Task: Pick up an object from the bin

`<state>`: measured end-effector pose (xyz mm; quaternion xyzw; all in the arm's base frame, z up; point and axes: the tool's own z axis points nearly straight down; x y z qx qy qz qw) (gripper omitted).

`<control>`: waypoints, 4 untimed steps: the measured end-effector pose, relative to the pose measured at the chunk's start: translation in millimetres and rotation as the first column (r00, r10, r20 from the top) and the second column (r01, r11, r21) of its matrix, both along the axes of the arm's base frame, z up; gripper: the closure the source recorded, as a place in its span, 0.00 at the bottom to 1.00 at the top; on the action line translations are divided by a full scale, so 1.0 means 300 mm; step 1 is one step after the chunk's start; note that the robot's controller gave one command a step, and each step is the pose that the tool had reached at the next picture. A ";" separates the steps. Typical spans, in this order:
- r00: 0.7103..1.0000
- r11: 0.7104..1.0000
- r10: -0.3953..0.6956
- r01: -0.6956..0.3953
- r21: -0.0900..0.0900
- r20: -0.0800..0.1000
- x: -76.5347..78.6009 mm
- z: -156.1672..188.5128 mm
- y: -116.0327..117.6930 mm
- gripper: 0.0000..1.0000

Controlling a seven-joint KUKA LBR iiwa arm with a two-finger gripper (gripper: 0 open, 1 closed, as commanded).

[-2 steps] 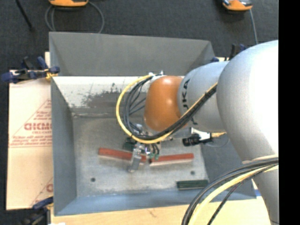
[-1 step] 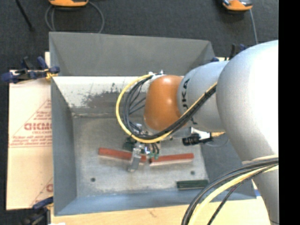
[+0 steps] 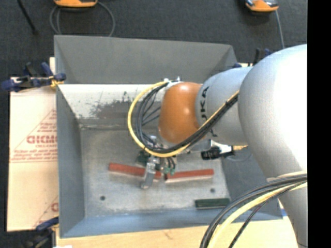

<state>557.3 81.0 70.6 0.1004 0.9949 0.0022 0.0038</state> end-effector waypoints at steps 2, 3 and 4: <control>1.000 1.000 -0.004 0.004 0.001 0.001 0.007 0.010 0.003 1.00; 1.000 1.000 -0.005 0.005 0.001 0.002 0.014 0.031 0.006 1.00; 1.000 1.000 -0.004 0.004 0.000 0.001 0.022 0.194 0.007 1.00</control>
Offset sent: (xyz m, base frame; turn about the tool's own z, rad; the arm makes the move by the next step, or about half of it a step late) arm 0.0000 0.0000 0.0000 0.0000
